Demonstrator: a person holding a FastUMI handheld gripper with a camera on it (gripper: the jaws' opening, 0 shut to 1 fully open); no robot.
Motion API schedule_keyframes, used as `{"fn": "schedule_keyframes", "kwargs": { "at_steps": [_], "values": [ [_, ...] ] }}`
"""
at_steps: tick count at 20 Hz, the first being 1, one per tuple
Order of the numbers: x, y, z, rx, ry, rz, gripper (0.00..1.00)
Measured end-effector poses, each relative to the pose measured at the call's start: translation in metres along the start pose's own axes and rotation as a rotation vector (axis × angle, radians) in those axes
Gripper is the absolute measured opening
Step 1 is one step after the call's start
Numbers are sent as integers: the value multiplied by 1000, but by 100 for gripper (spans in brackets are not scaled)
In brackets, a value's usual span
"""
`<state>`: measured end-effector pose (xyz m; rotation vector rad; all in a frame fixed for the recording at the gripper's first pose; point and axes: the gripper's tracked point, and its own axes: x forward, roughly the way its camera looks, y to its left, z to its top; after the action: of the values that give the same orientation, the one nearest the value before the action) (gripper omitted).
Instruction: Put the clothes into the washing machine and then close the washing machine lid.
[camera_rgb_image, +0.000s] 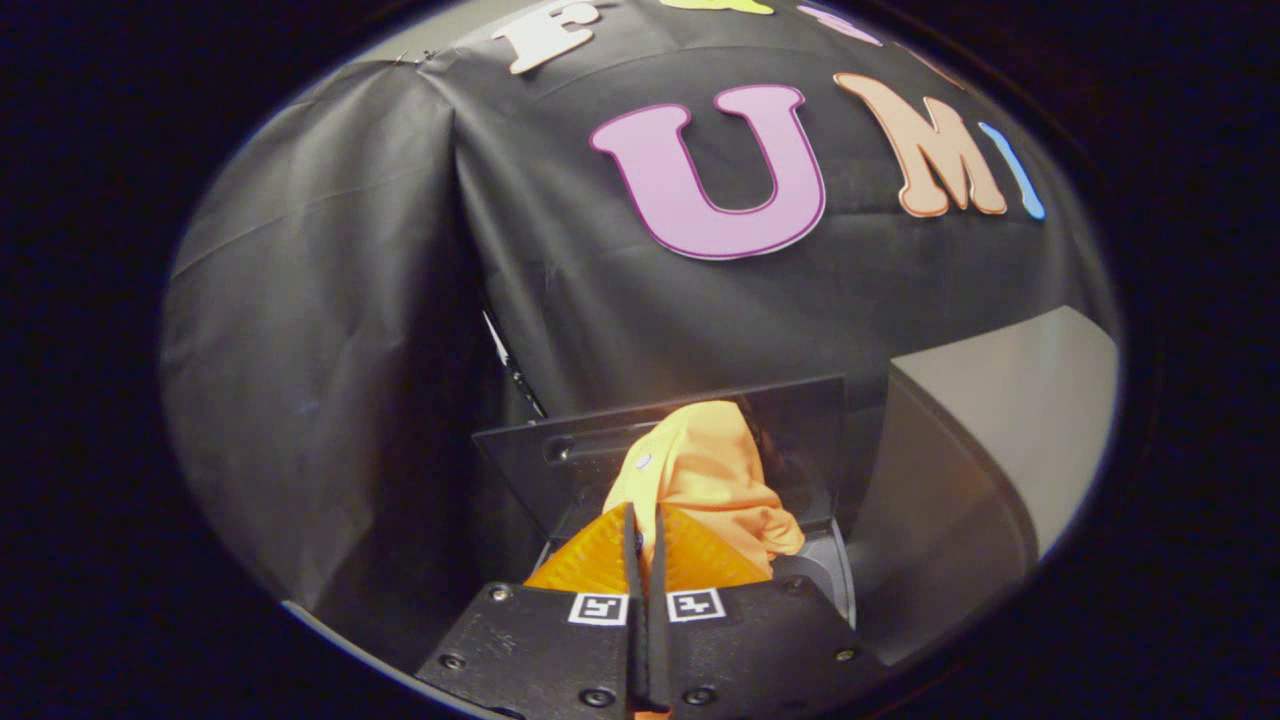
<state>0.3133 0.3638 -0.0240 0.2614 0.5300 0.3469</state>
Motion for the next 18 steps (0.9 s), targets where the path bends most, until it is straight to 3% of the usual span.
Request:
{"fn": "schedule_keyframes", "kwargs": {
  "at_steps": [4, 9, 18],
  "values": [
    [17, -5, -34, -71, -28, -87, 0],
    [42, -6, -91, -142, 42, -116, 1],
    [62, -11, -136, -214, 86, -146, 2]
  ]
}}
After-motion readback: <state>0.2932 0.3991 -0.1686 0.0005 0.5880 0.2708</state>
